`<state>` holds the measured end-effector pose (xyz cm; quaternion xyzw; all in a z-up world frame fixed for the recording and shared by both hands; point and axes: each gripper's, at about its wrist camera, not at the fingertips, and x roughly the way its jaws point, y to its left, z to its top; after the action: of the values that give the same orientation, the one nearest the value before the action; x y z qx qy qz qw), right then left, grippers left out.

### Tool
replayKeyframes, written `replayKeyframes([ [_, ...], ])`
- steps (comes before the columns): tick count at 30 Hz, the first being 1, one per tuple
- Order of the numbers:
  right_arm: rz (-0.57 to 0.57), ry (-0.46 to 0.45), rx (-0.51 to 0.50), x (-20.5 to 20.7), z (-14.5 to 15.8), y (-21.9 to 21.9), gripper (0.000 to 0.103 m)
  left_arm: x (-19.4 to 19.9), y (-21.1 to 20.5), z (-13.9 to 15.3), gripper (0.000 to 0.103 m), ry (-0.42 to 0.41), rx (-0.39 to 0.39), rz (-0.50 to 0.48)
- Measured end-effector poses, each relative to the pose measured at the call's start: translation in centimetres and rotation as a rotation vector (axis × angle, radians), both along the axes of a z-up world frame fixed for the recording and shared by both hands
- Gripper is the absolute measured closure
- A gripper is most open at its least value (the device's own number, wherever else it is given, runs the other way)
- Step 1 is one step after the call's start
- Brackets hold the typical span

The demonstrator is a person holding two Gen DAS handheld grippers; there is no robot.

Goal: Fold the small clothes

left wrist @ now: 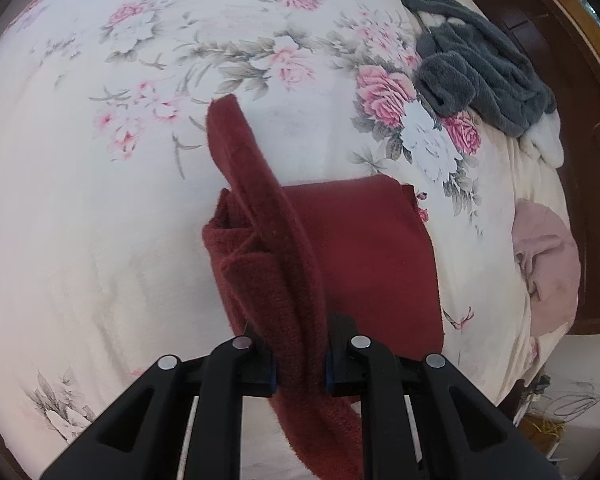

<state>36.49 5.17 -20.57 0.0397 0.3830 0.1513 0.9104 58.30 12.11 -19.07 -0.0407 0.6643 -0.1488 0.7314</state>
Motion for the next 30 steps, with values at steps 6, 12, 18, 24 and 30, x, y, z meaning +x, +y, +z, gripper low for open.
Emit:
replayKeyframes([
  [6, -0.024, 0.003, 0.045, -0.3, -0.8, -2.2, 0.089, 0.0, -3.3, -0.5, 0.088, 0.005, 0.038, -0.031],
  [12, -0.044, -0.002, 0.068, -0.9, -1.5, -4.3, 0.089, -0.1, -5.9, -1.2, 0.088, 0.008, 0.071, -0.064],
  [18, -0.056, 0.003, 0.079, -1.7, -2.5, -6.2, 0.089, -0.3, -8.5, -2.2, 0.088, 0.011, 0.089, -0.087],
  [24, -0.083, -0.009, 0.127, -2.1, -3.6, -8.4, 0.091, -0.4, -10.5, -3.2, 0.088, -0.011, 0.121, -0.103],
  [30, -0.118, -0.012, 0.196, -2.9, -4.9, -10.3, 0.092, -0.4, -12.2, -4.5, 0.088, -0.025, 0.166, -0.13],
])
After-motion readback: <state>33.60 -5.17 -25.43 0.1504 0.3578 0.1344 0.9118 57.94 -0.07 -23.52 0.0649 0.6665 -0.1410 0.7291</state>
